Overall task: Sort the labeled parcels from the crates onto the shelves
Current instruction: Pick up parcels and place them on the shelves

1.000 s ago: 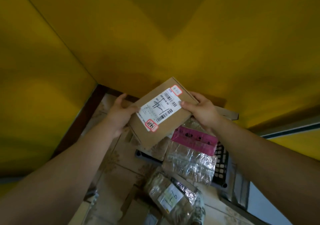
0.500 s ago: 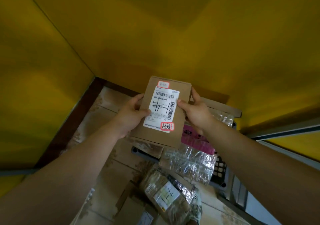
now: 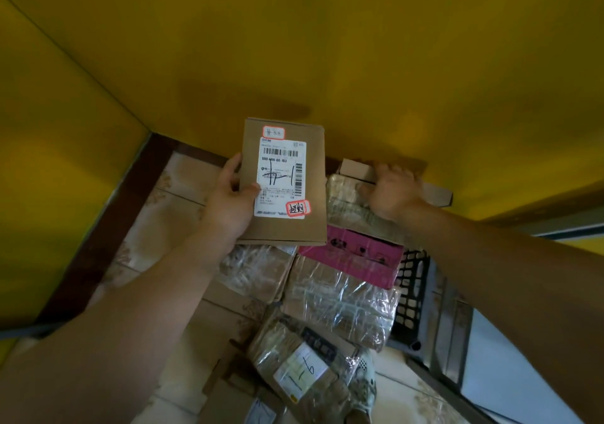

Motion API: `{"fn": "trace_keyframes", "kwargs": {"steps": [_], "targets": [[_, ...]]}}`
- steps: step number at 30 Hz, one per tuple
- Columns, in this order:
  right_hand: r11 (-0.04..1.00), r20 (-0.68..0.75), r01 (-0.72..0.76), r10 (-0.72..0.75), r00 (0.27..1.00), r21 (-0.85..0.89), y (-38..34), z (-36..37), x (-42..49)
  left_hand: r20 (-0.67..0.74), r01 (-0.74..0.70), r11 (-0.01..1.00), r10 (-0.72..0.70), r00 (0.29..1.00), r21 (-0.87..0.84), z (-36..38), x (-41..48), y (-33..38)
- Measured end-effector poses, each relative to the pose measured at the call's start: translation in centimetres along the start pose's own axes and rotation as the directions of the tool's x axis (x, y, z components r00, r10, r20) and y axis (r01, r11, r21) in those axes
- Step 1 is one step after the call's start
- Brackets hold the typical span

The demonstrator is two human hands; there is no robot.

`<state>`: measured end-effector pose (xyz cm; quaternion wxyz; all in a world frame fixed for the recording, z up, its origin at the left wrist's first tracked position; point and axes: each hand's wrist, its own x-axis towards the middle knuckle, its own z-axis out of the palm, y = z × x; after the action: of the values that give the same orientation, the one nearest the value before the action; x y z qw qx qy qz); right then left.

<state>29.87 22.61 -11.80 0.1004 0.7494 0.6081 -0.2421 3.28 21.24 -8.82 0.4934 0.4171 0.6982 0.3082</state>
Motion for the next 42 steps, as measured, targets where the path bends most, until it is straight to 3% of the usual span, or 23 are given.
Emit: {"fn": "trace_keyframes", "kwargs": {"steps": [5,15,25,33,42], "targets": [[0.993,-0.071,0.018,-0.009,0.997,0.118,0.5,0.0,0.6,-0.003,0.016,1.0,-0.016,1.0,-0.01,0.2,0.8,-0.4],[0.988,-0.179,0.151,-0.142,0.974,0.042,0.8,-0.4,0.5,0.0,0.037,0.999,-0.037,0.999,-0.037,0.5,-0.1,0.2],[0.956,0.053,0.04,-0.058,0.997,0.291,1.3,-1.4,1.7,-0.013,0.063,0.998,-0.063,0.998,-0.017,0.7,-0.4,0.0],[0.964,-0.095,0.238,-0.249,0.964,-0.114,0.2,-0.6,1.9,-0.022,0.069,0.998,-0.069,0.997,-0.01,0.8,-0.3,0.0],[0.982,-0.178,0.186,-0.186,0.966,-0.013,0.0,-0.2,2.2,-0.016,0.061,0.998,-0.061,0.998,-0.008,0.7,-0.2,-0.1]]}}
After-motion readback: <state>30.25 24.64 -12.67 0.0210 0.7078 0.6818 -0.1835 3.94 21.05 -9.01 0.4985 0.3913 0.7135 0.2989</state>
